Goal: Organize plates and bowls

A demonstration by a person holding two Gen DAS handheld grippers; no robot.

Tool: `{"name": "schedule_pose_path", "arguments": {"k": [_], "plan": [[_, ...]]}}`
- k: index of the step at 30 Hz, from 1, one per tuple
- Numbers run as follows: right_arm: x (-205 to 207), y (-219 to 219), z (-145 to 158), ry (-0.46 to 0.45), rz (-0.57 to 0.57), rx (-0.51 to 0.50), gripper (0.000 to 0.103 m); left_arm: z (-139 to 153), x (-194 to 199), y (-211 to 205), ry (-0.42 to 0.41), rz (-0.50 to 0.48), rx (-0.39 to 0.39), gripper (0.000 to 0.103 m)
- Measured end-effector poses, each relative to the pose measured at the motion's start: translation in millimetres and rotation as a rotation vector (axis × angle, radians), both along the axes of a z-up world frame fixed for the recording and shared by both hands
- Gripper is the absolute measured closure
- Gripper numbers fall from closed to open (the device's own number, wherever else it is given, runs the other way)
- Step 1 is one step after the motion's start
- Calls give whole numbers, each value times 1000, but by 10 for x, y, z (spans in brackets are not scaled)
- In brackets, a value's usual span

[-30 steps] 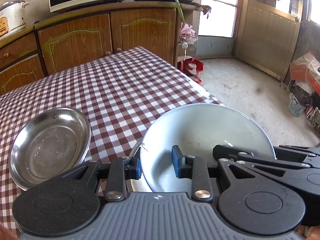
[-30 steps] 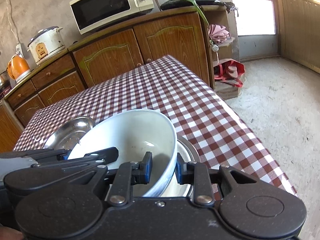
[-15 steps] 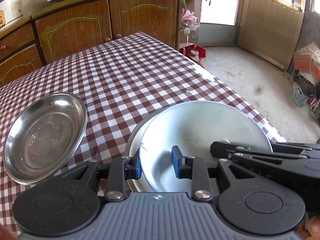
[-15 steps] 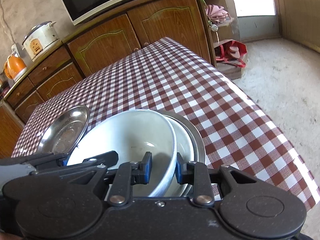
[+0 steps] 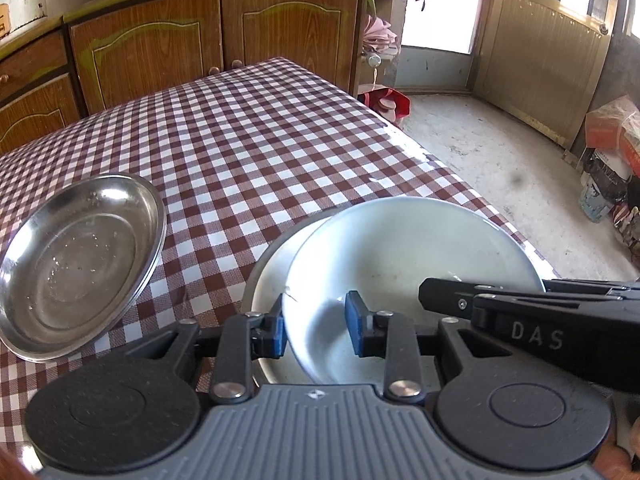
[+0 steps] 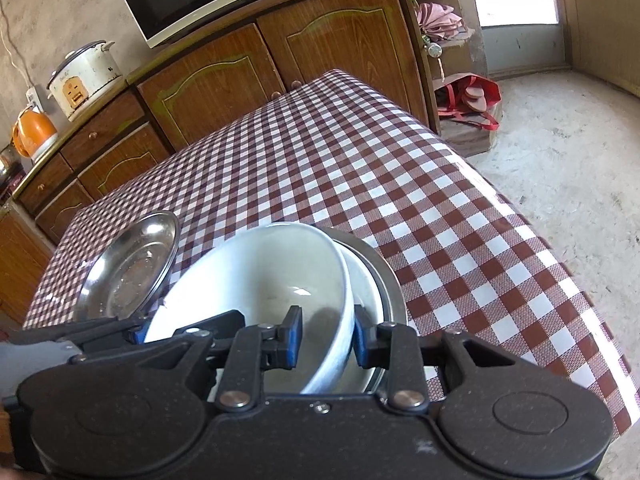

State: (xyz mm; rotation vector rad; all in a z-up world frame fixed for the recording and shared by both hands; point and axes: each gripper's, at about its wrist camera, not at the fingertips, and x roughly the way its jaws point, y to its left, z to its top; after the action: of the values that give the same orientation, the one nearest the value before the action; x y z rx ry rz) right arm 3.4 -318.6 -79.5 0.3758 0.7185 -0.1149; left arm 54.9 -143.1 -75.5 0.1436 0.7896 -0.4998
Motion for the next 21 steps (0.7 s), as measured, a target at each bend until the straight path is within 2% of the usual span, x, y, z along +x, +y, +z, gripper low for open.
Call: {"name": "schedule_pose_path", "arguments": {"k": [5,8,11,13,14,15,18,21], "plan": [[-19,-48,27,-1,7,51,57,6,13,24,7,6,-4,76],[-24,-38,74,-3,30,38,52,5,23,26,10,8,-8,76],[-30,-15,106,3,36,20,51,6,22,23,9,7,-6,76],[-56,-28,152,-12,39,18,43,3,27,24,8,8,-7,77],[-70,-39,184,-27,39,19,32,4,28,24,9,9,-8,77],[-87,-58,230,-43,40,18,29,5,29,23,9,10,-9,77],[-117,-62,346,-60,48,-30,29,19,28,30,9,16,-15,77],[-140,4,388,-51,49,-126,33,60,35,67,6,25,-30,77]]}}
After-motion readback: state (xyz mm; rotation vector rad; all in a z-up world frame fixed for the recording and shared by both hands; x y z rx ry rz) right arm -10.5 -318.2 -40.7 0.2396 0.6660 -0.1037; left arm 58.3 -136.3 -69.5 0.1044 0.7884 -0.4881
